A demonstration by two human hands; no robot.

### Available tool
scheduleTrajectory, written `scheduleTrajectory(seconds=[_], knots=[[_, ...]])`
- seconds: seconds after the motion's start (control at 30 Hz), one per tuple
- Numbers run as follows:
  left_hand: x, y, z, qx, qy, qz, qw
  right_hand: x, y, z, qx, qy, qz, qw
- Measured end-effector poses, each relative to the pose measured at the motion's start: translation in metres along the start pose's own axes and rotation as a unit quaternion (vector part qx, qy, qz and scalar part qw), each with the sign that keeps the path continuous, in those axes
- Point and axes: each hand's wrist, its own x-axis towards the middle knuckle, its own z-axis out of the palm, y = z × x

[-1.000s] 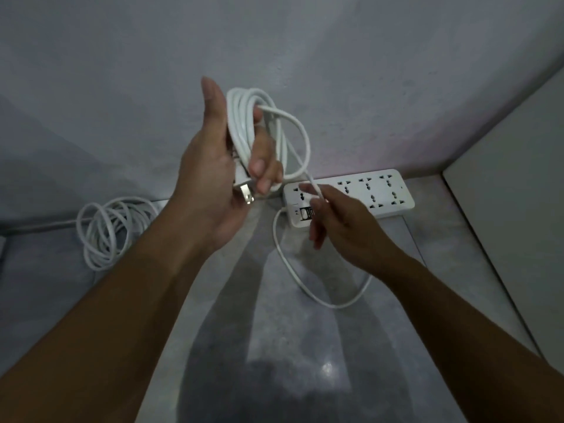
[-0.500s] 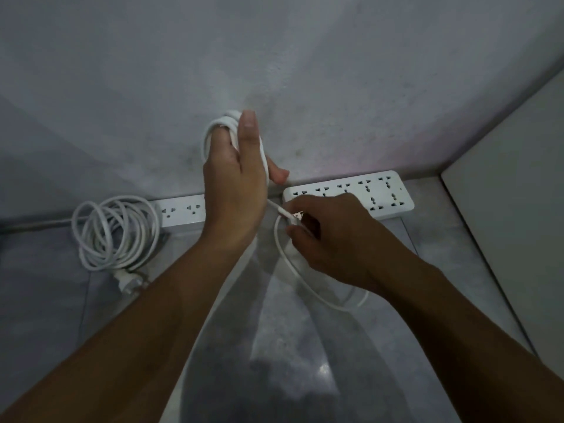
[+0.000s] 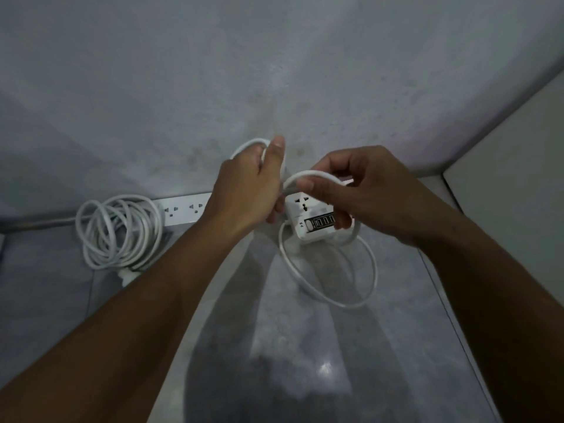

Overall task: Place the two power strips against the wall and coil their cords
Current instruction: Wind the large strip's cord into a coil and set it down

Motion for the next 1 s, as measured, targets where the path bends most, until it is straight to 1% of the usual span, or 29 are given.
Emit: scheduleTrajectory(seconds=[0.1, 0.17, 0.23, 0.33, 0.43, 0.5, 0.57, 0.63, 0.67, 0.73, 0.83, 0.87, 0.9, 0.97, 1.0], knots=[[-0.001, -0.001, -0.006, -0.076, -0.120, -0.069, 0.987, 0.015, 0.009, -0.006, 0.023, 0.025, 0.004, 0.999], [-0.002, -0.006, -0.010, -0.169, -0.190, -0.101, 0.962, 0.025, 0.022, -0.004, 0.062, 0.051, 0.015, 0.997], [-0.002, -0.012, -0.011, -0.256, -0.250, -0.127, 0.925, 0.034, 0.035, 0.003, 0.092, 0.070, 0.025, 0.993], [-0.005, -0.017, -0.014, -0.334, -0.308, -0.155, 0.877, 0.038, 0.052, 0.016, 0.140, 0.086, 0.038, 0.986], [-0.007, -0.019, -0.017, -0.403, -0.338, -0.163, 0.835, 0.037, 0.067, 0.027, 0.193, 0.097, 0.048, 0.975], [-0.007, -0.021, -0.018, -0.458, -0.336, -0.170, 0.805, 0.035, 0.073, 0.031, 0.204, 0.108, 0.052, 0.972], [-0.006, -0.021, -0.019, -0.520, -0.319, -0.174, 0.773, 0.032, 0.078, 0.033, 0.200, 0.111, 0.065, 0.971], [-0.004, -0.021, -0.022, -0.580, -0.301, -0.172, 0.737, 0.030, 0.085, 0.034, 0.173, 0.107, 0.089, 0.975], [-0.003, -0.020, -0.024, -0.605, -0.292, -0.171, 0.721, 0.030, 0.089, 0.035, 0.135, 0.101, 0.099, 0.981], [-0.001, -0.017, -0.026, -0.647, -0.270, -0.165, 0.693, 0.029, 0.093, 0.038, 0.026, 0.071, 0.096, 0.993], [0.001, -0.012, -0.027, -0.705, -0.228, -0.145, 0.656, 0.026, 0.098, 0.046, -0.131, 0.059, 0.064, 0.988], [0.002, -0.011, -0.027, -0.716, -0.204, -0.138, 0.653, 0.026, 0.100, 0.048, -0.176, 0.065, 0.049, 0.981], [0.004, -0.010, -0.026, -0.720, -0.176, -0.134, 0.658, 0.025, 0.101, 0.049, -0.214, 0.071, 0.031, 0.974], [0.007, -0.010, -0.023, -0.712, -0.111, -0.124, 0.682, 0.024, 0.103, 0.051, -0.268, 0.075, 0.000, 0.960], [0.007, -0.009, -0.021, -0.699, -0.078, -0.121, 0.700, 0.024, 0.102, 0.053, -0.285, 0.070, -0.007, 0.956]])
